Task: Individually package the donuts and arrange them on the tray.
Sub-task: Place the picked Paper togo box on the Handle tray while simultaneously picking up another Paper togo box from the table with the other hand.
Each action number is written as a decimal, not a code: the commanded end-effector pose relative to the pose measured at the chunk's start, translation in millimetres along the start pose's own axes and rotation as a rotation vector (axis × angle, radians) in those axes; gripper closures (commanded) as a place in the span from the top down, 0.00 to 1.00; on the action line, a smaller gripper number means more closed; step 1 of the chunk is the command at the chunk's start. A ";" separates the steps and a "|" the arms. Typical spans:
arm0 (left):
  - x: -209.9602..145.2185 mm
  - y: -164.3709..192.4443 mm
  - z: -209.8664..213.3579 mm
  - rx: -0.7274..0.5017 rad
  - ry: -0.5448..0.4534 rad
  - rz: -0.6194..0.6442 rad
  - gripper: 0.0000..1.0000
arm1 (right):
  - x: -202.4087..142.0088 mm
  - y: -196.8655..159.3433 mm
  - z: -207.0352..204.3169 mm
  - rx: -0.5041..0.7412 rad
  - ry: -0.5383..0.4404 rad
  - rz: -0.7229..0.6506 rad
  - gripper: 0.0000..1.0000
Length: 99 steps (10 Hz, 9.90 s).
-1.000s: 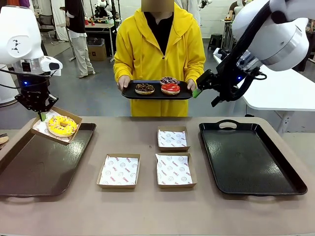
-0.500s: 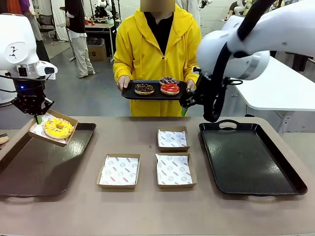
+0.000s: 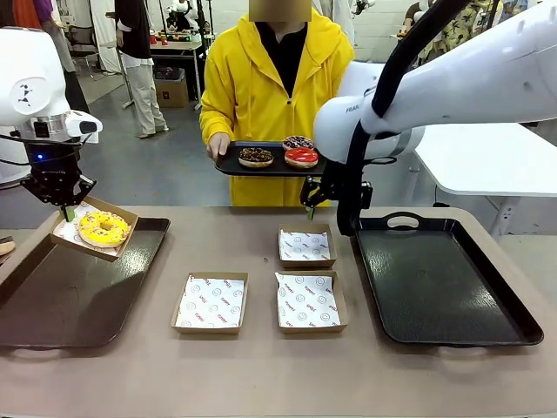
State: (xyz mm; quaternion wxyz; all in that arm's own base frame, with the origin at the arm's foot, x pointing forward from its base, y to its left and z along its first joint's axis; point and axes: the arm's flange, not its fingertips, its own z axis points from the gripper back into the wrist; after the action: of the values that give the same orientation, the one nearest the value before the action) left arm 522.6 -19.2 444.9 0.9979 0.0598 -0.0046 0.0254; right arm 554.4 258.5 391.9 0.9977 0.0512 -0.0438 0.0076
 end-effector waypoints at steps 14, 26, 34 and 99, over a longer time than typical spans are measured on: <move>7.8 7.8 -16.8 -0.090 -0.015 -0.007 0.01 | 7.9 2.8 -59.6 -0.040 0.004 -0.036 1.00; 32.2 18.3 -62.0 -0.105 0.020 0.019 0.01 | 15.5 -10.3 -84.3 0.007 0.012 0.016 1.00; 36.8 16.9 -68.0 -0.122 0.038 0.016 1.00 | 15.1 -13.7 -84.3 0.028 0.009 0.022 0.02; -127.3 -77.5 1.2 -0.436 0.186 -0.040 1.00 | -29.3 -220.4 113.0 -0.032 0.008 -0.101 0.02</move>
State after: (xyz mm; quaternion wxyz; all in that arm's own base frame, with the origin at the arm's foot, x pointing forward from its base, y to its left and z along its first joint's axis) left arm 400.7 -94.6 442.2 0.9768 -0.1897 0.0995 0.0015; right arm 516.7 26.5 486.0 0.9975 0.0466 -0.0317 -0.0429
